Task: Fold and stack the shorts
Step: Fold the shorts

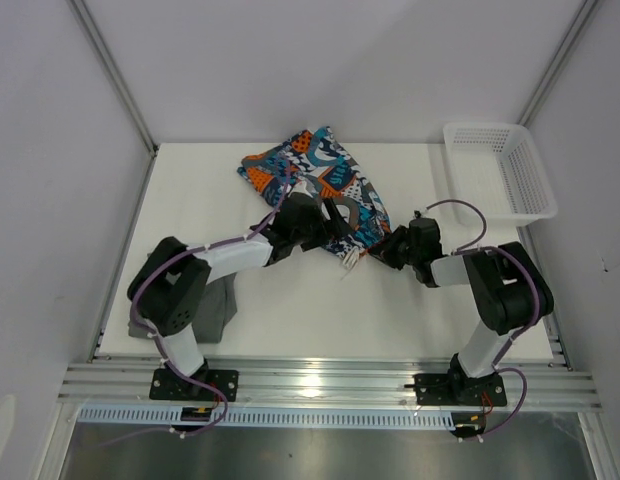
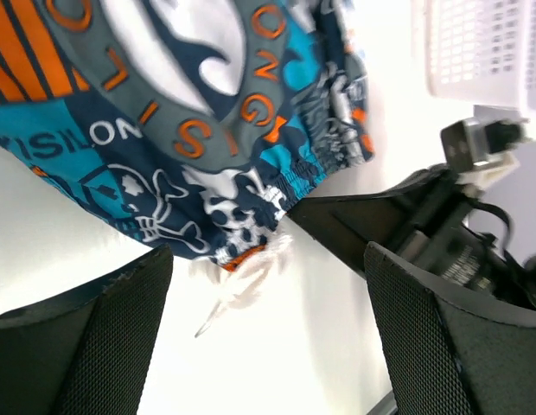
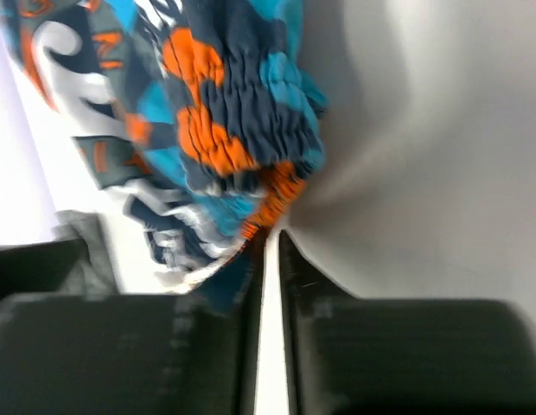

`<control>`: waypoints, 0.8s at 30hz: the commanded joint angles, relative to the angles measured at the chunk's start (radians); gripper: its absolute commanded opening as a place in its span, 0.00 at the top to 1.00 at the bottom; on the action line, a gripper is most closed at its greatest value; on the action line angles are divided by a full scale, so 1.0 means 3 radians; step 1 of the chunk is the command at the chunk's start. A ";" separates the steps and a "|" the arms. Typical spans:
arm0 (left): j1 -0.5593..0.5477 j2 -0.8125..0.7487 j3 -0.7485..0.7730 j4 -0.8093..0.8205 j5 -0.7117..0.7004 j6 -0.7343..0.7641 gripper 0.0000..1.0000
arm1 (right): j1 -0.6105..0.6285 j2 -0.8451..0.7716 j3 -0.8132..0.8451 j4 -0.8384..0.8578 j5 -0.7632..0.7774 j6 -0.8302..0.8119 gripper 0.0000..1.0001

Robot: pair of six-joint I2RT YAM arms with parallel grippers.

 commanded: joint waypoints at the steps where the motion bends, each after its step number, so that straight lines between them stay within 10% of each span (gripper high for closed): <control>1: 0.0005 -0.0446 0.0170 -0.0335 -0.0124 0.0360 0.07 | 0.0006 -0.0243 0.0208 -0.0686 0.0202 -0.0420 0.91; 8: 0.0010 -0.0795 0.0273 -0.0766 -0.0323 0.0819 0.05 | -0.0010 -0.0600 0.0526 -0.2071 0.0114 -0.1188 0.98; 11: 0.0010 -0.0729 0.0293 -0.0735 -0.0242 0.1100 0.05 | -0.0086 -0.0891 0.0434 -0.2262 0.0079 -0.1270 0.85; 17: 0.0021 -0.0209 0.0599 -0.0811 0.0086 0.1852 0.02 | -0.0281 -0.1250 0.0015 -0.1594 -0.0315 -0.0939 0.52; 24: 0.0072 0.0682 0.1888 -0.1997 0.0173 0.2170 0.16 | -0.0275 -0.1215 -0.0221 -0.0917 -0.0387 -0.0662 0.51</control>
